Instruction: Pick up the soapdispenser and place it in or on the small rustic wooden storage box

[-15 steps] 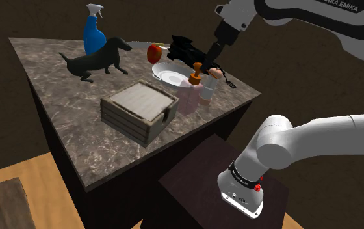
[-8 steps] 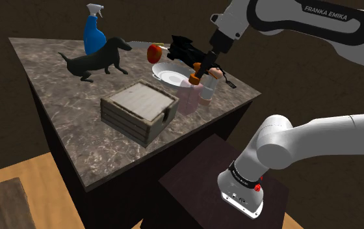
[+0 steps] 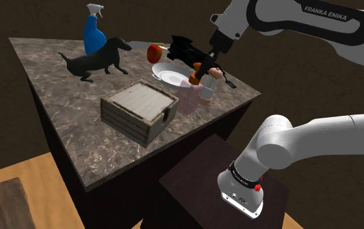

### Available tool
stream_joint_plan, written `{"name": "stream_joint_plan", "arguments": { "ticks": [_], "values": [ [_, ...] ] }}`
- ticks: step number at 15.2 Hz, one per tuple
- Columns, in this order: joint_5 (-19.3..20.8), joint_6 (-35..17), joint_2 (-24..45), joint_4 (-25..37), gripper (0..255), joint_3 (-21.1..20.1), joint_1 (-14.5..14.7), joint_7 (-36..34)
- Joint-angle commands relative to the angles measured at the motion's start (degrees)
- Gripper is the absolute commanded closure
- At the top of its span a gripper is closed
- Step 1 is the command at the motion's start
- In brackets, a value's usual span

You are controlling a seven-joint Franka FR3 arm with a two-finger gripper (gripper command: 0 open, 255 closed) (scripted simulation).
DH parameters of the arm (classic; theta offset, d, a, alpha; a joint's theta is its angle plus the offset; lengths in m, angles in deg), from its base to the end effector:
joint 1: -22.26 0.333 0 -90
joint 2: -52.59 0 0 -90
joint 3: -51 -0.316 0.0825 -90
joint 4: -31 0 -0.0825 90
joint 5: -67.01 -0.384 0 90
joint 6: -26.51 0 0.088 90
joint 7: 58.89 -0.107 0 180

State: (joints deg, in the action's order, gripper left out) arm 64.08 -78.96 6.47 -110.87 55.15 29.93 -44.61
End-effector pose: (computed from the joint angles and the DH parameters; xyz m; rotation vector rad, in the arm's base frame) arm 0.3244 0.0192 0.5641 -3.0032 -0.4830 -0.2685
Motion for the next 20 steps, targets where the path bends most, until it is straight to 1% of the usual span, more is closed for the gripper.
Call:
{"name": "stream_joint_plan", "arguments": {
  "ticks": [1, 7, 20],
  "values": [
    [0.0, 0.0, 0.01, -0.02, 255, 0.0, 0.0, 0.0],
    [0.0, 0.0, 0.01, -0.02, 255, 0.0, 0.0, 0.0],
    [-0.09, 9.13, 2.4, 11.54, 255, -0.14, 0.26, -0.73]
  ]
}}
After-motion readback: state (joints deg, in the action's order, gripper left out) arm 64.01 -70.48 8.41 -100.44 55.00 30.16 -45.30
